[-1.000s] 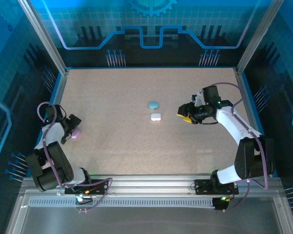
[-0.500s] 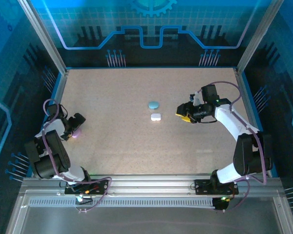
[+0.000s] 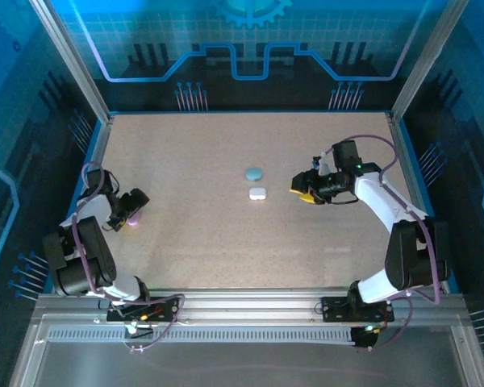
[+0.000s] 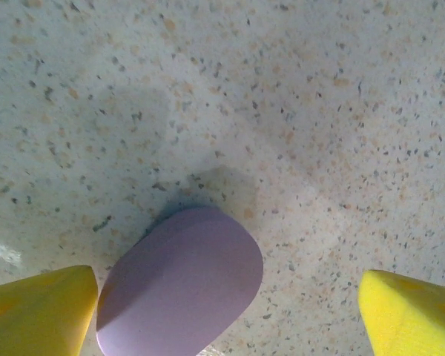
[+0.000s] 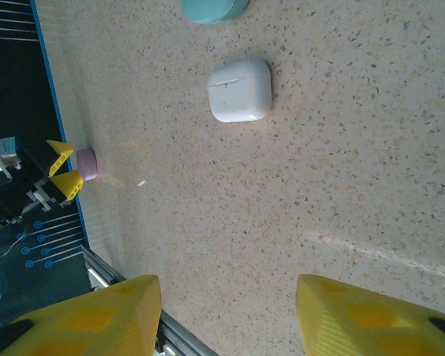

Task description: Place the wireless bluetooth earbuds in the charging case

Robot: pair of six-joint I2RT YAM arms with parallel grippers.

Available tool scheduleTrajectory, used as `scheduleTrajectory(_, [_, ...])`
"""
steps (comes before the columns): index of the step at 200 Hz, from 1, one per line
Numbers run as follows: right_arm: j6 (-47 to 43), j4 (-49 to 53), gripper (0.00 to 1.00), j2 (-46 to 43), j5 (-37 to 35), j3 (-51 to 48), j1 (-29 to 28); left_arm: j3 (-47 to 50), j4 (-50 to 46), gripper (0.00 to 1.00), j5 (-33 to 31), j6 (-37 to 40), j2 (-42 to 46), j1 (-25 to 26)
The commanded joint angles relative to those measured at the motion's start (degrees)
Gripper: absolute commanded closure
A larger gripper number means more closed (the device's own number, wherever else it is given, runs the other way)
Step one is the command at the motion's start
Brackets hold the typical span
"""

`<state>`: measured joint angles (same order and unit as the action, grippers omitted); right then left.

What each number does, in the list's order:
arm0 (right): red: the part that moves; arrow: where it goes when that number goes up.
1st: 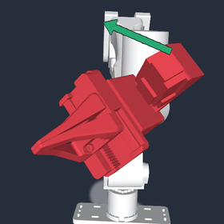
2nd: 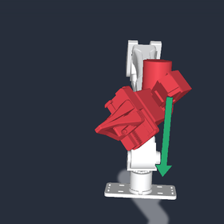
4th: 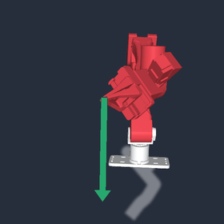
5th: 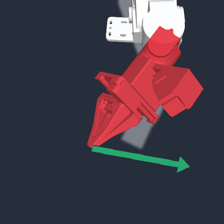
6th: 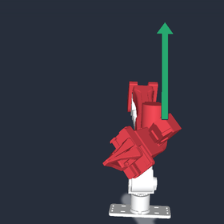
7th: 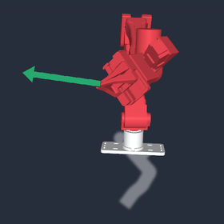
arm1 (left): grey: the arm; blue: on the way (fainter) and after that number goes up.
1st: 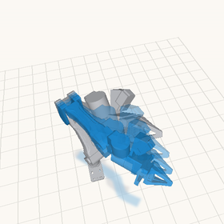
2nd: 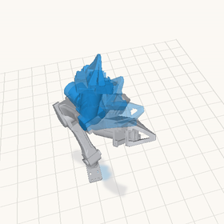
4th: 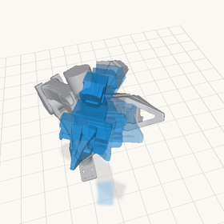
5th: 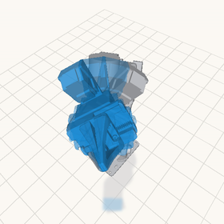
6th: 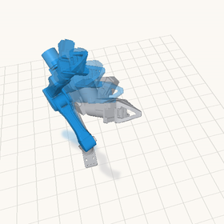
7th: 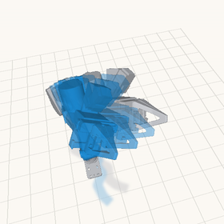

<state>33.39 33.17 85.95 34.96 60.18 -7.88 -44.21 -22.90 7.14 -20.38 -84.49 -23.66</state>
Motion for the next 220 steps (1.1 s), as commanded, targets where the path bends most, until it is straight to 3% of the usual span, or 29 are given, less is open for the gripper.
scheduleTrajectory(1, [-1.17,1.44,0.47,-0.7,0.98,0.66,-0.6,-1.26,-2.69,0.1,-0.31,1.65,0.97,1.52])
scheduleTrajectory(44, [-1.09,1.63,0.48,-1.23,0.73,0.31,-0.65,-2.86,-4.05,0.14,-2.6,3.15,-1.28,3.69])
scheduleTrajectory(120, [-1.1,2.21,0.47,-0.7,0.4,1.16,-0.73,-7.62,-7.5,0.2,-12.41,7.88,-7.8,9.27])
scheduleTrajectory(220, [-1.42,2.78,0.48,-0.78,0.04,1.08,-0.81,-10.46,-8.59,0.37,-15.06,11.22,-12.71,13.19])
